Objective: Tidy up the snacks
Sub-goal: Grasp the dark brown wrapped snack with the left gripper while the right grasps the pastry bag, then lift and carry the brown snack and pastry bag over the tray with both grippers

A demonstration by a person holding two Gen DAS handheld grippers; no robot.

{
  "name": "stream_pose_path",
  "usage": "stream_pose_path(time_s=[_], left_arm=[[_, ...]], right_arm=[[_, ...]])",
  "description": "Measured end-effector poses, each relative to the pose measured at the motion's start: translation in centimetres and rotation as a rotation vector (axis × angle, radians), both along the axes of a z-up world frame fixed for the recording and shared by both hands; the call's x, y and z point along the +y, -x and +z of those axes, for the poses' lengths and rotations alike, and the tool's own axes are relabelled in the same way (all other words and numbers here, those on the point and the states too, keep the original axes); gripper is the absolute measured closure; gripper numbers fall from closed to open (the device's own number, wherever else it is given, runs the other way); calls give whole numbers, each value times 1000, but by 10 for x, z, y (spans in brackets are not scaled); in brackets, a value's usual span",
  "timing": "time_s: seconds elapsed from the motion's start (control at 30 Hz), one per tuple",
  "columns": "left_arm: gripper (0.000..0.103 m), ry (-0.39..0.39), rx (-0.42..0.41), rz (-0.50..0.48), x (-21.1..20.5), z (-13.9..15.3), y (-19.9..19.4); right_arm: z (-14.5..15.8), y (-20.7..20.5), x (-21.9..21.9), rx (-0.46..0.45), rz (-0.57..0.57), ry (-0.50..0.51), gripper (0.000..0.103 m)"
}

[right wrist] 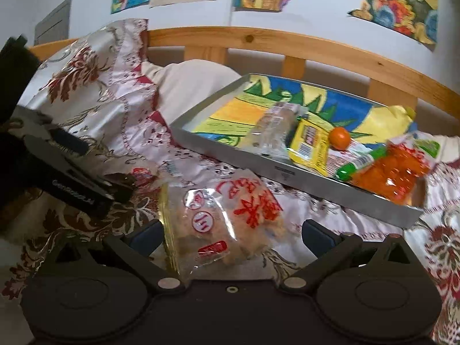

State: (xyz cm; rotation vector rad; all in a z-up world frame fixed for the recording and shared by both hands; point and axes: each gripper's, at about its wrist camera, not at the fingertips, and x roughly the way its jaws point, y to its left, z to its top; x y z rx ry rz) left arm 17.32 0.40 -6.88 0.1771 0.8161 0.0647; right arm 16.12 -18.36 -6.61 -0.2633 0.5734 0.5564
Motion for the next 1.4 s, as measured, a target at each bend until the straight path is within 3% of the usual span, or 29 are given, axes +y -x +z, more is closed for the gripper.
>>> stream_pose_path(time_s=[0.33, 0.4, 0.67, 0.77, 0.97, 1.4], left_arm=[[1, 16, 38, -35, 1, -4, -12], [3, 36, 41, -45, 2, -4, -13], [30, 167, 68, -49, 6, -3, -18], [42, 175, 67, -69, 5, -3, -15], [52, 175, 75, -83, 1, 0, -12], [54, 238, 56, -87, -10, 13, 5]], right_arm=[[-7, -12, 15, -10, 46, 83, 1], [-8, -16, 13, 4, 48, 79, 6], [-10, -17, 11, 27, 60, 62, 16], [-12, -18, 10, 33, 60, 61, 18], [-12, -16, 10, 27, 61, 65, 27], [-11, -4, 13, -39, 78, 99, 46]])
